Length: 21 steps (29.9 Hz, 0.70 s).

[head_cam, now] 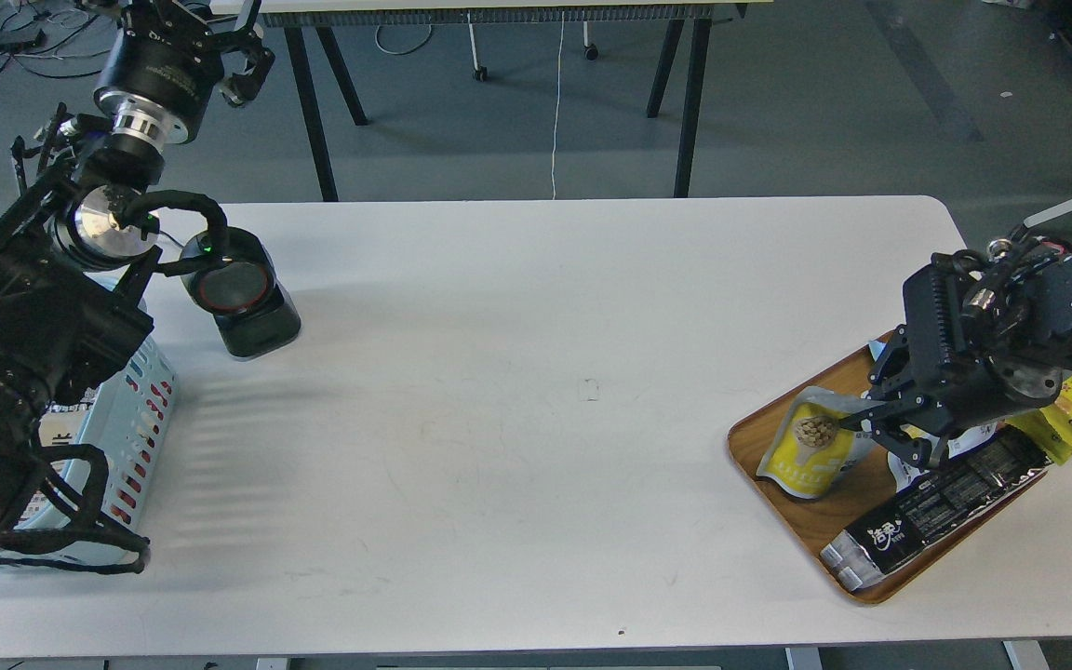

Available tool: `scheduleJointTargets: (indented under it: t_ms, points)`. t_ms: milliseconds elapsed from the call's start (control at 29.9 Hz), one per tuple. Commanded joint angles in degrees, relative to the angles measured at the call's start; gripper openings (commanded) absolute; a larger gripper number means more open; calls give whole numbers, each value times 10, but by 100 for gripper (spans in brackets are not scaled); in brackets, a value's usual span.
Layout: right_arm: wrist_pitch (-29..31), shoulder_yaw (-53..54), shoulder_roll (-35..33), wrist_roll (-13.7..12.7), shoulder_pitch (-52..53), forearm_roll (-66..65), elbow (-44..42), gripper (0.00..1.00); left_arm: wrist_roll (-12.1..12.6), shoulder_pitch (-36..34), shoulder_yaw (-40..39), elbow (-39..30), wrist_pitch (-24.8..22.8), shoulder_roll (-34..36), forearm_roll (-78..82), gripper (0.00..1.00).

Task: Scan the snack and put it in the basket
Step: 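Lift the yellow pouch and carry it toward the table center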

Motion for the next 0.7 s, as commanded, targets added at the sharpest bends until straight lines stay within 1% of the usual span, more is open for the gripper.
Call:
scheduleJointTargets:
  t_ms: [0,134,234,367,434,668]
  points:
    - [0,6,-2,0,30,7,4,0,-1,-1,0,-1,0,-1,-1,100]
    - [1,21,2,0,53,18,5,0,-1,0,0,-1,0,-1,-1,100]
    - [6,50,9,0,50,44,3,0,0,2,0,-1,0,-1,-1,100]
    - [10,68,71,0,54,113,-5,0,0,5,0,-1,0,-2,-1,100]
    - [11,72,91,0,61,145,-11,0,0,3,0,-1,0,-8,-1,100]
    - [10,92,172,0,65,203,-58,0,0,-1,0,-1,0,-9,0,100]
